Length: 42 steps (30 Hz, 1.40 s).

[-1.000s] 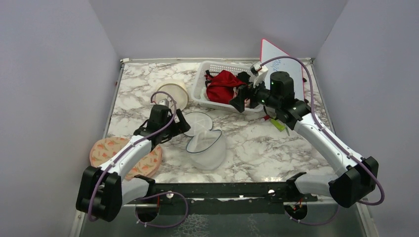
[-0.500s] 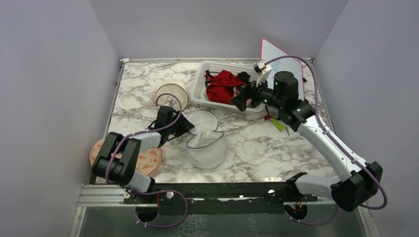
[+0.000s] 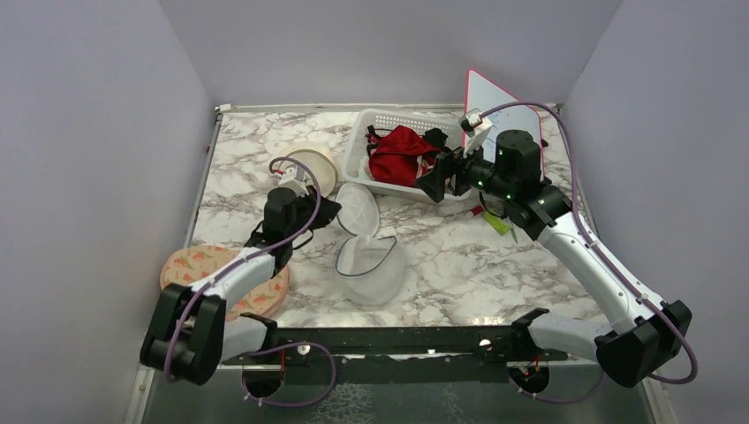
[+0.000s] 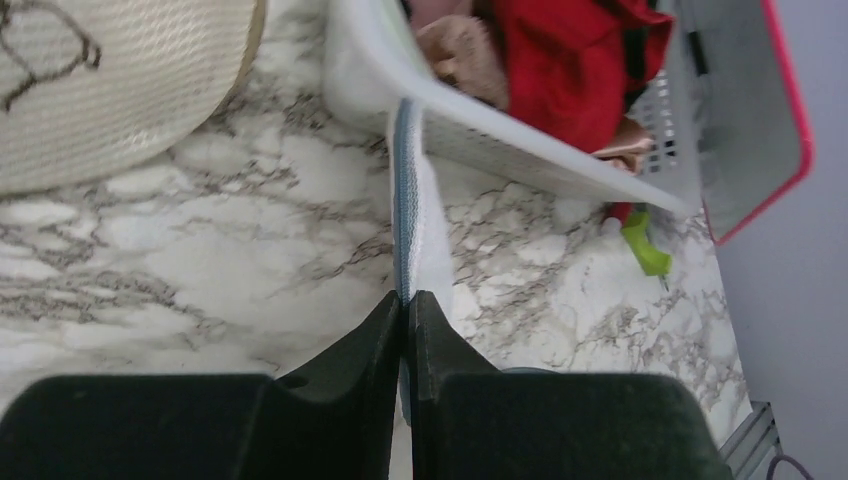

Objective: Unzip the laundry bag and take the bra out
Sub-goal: Close the laundry bag at the center of the board.

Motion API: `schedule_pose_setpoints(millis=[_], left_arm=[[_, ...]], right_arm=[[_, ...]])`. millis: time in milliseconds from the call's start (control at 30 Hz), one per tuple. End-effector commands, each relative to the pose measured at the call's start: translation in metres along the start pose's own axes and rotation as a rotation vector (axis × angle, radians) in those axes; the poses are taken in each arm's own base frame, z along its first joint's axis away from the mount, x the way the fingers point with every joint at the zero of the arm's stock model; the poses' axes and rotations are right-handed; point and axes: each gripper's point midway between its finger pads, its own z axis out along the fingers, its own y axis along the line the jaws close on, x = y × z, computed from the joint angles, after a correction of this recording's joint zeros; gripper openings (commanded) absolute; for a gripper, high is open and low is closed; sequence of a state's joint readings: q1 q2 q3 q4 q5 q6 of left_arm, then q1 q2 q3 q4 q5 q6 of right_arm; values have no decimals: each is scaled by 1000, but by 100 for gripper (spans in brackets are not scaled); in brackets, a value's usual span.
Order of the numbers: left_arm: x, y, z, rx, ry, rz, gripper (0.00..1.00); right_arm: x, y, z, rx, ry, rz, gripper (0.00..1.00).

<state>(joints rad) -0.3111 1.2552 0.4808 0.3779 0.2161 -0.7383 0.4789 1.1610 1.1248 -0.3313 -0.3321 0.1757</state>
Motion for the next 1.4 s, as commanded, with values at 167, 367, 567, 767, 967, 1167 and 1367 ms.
schedule_pose_setpoints(millis=[167, 367, 567, 767, 967, 1167, 1367], left_arm=[[-35, -68, -61, 265, -251, 410, 0], [-19, -111, -93, 432, -297, 632, 0], [1, -121, -99, 462, -232, 956, 0], [16, -109, -111, 510, -195, 1316, 0], [52, -101, -139, 687, -163, 1496, 0], [100, -99, -170, 965, -55, 1564, 0], [118, -87, -169, 997, 73, 1635, 0]], right_arm=[[-18, 15, -19, -28, -40, -7, 93], [-22, 19, -24, -37, -52, -8, 93], [-16, 19, -25, -46, -56, -2, 93], [-10, 15, -24, -27, -45, -7, 93], [-1, 11, -19, -17, -22, -6, 93], [-2, 5, -14, 0, -11, -16, 93], [0, 3, -12, 9, -11, -7, 93]])
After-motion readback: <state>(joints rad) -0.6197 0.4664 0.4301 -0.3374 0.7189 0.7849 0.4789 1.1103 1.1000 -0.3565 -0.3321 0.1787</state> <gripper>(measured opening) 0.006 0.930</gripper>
